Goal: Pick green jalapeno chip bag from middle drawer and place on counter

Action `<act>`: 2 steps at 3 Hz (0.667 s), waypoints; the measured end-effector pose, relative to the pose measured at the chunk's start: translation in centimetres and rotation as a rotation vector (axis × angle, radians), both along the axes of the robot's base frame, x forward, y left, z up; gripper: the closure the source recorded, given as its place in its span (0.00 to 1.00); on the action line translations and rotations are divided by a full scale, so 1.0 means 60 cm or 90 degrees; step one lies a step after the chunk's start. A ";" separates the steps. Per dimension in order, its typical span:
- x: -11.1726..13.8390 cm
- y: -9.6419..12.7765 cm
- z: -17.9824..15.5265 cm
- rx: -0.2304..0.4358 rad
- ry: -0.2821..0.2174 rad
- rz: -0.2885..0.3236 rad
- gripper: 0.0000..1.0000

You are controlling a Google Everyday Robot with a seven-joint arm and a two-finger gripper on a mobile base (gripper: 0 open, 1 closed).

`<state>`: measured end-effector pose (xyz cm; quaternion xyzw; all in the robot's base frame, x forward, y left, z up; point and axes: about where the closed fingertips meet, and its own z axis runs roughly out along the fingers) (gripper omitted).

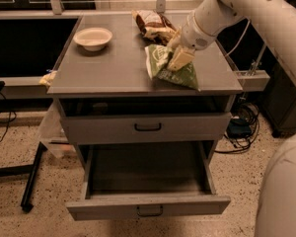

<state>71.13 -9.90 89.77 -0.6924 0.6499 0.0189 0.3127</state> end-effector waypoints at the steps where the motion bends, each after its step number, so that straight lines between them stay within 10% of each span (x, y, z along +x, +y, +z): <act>1: 0.000 0.000 0.000 0.000 0.000 0.000 0.00; 2: 0.000 0.000 0.000 0.000 0.000 0.000 0.00</act>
Offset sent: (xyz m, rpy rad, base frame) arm 0.0000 0.0000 0.0000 0.0000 0.0000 0.0000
